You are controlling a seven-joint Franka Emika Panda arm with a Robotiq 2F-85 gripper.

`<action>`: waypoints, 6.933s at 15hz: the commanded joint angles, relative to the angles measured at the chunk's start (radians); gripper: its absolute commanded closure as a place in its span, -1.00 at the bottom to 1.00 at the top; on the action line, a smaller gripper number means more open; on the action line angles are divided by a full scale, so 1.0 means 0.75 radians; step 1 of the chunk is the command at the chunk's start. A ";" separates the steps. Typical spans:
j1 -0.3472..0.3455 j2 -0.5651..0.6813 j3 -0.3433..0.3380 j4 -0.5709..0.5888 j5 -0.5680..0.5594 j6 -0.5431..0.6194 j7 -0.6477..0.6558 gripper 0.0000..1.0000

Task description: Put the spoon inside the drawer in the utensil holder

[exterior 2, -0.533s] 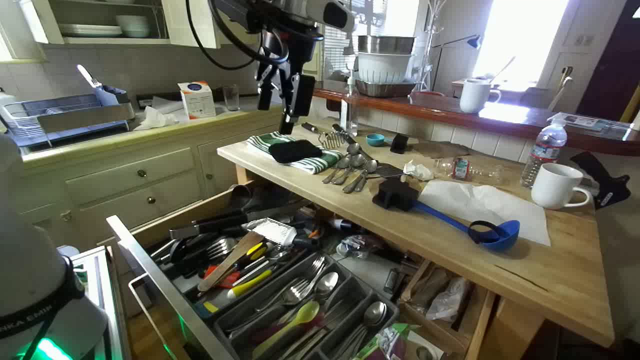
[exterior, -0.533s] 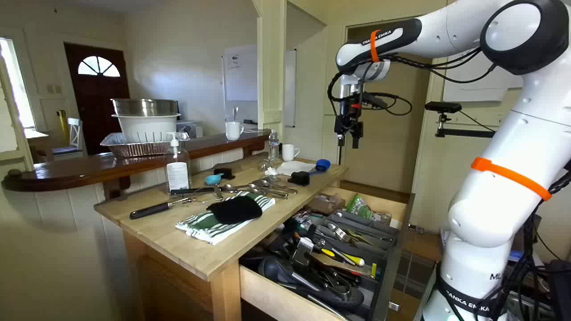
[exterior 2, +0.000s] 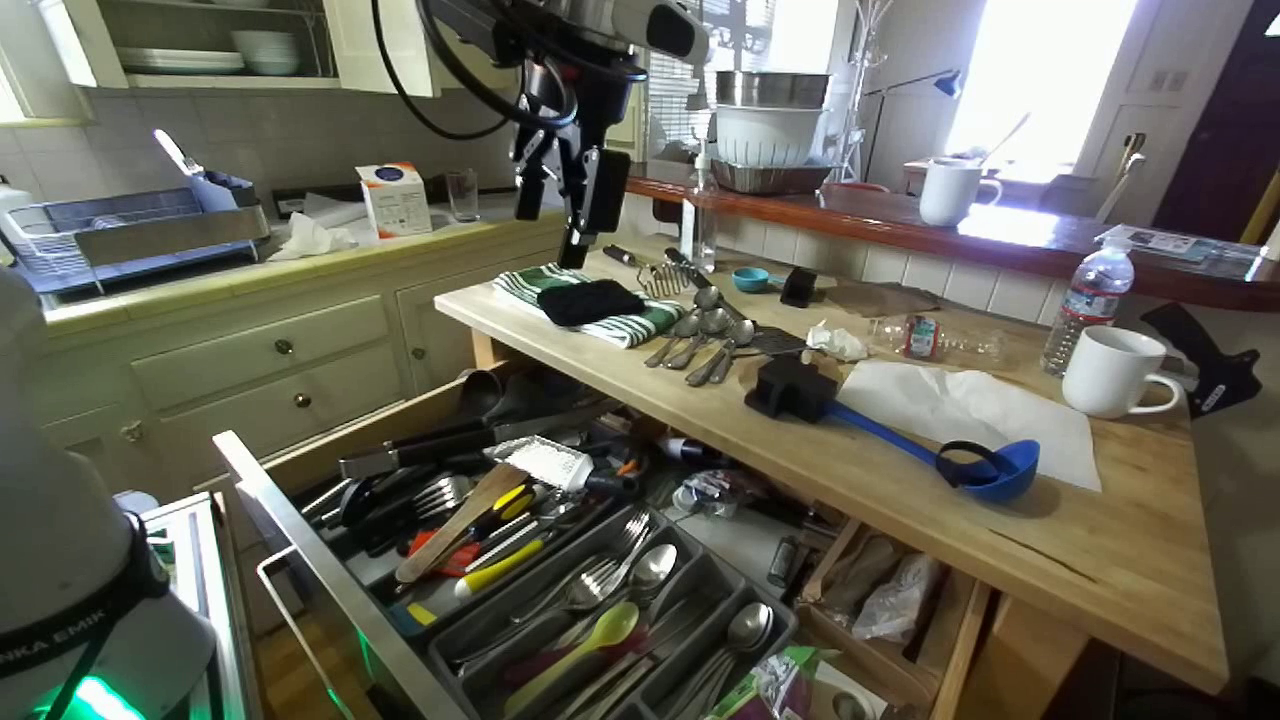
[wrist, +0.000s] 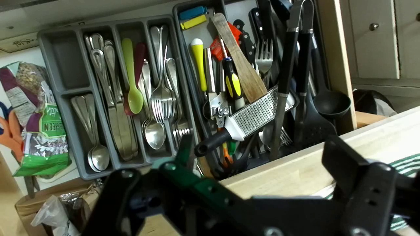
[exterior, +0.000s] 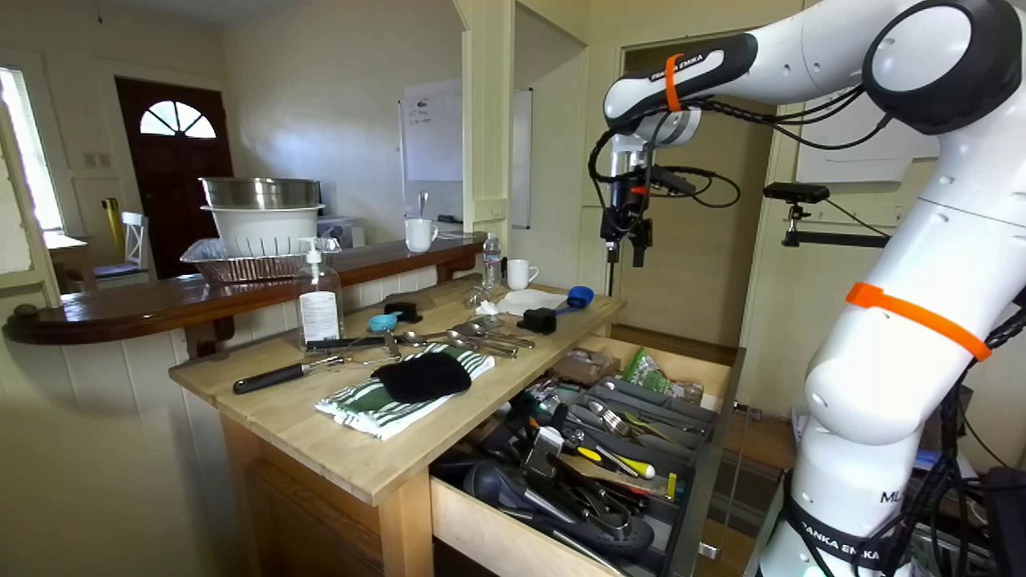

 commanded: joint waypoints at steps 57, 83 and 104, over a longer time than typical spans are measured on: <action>-0.197 1.038 0.481 0.481 0.137 1.135 -0.651 0.48; -0.226 1.038 0.523 0.474 0.162 1.156 -0.655 0.55; -0.209 0.601 0.437 0.153 0.148 0.920 -0.497 0.96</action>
